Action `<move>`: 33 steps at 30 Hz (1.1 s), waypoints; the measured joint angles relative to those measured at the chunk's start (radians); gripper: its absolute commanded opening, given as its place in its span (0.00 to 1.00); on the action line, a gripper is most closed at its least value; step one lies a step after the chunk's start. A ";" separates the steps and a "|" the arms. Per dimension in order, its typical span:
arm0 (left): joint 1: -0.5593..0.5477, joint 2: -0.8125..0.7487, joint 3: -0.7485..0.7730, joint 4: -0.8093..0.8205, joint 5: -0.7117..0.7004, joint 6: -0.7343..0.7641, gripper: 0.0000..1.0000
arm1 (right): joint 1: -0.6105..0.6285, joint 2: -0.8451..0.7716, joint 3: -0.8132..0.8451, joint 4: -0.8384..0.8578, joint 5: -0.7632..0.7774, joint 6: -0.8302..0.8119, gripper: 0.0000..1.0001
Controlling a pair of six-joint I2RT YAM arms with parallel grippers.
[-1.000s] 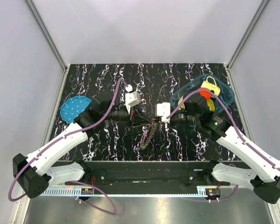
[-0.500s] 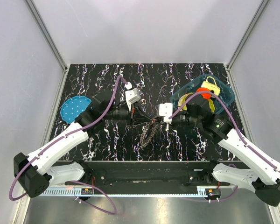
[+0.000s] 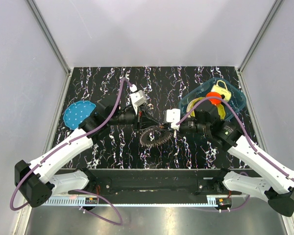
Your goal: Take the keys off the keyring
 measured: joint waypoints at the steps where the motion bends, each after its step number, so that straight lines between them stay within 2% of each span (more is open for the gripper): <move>1: 0.000 0.000 0.000 0.000 -0.002 -0.004 0.00 | 0.000 0.000 -0.004 0.005 0.000 0.001 0.00; 10: 0.015 0.000 -0.009 0.017 -0.006 -0.035 0.00 | 0.000 0.001 -0.019 0.026 0.013 0.005 0.00; 23: 0.058 -0.007 -0.039 0.067 0.049 -0.076 0.00 | 0.000 -0.005 -0.045 0.071 0.098 0.035 0.00; 33: 0.069 -0.013 -0.054 0.106 0.089 -0.104 0.00 | 0.000 -0.016 -0.074 0.114 0.098 0.050 0.00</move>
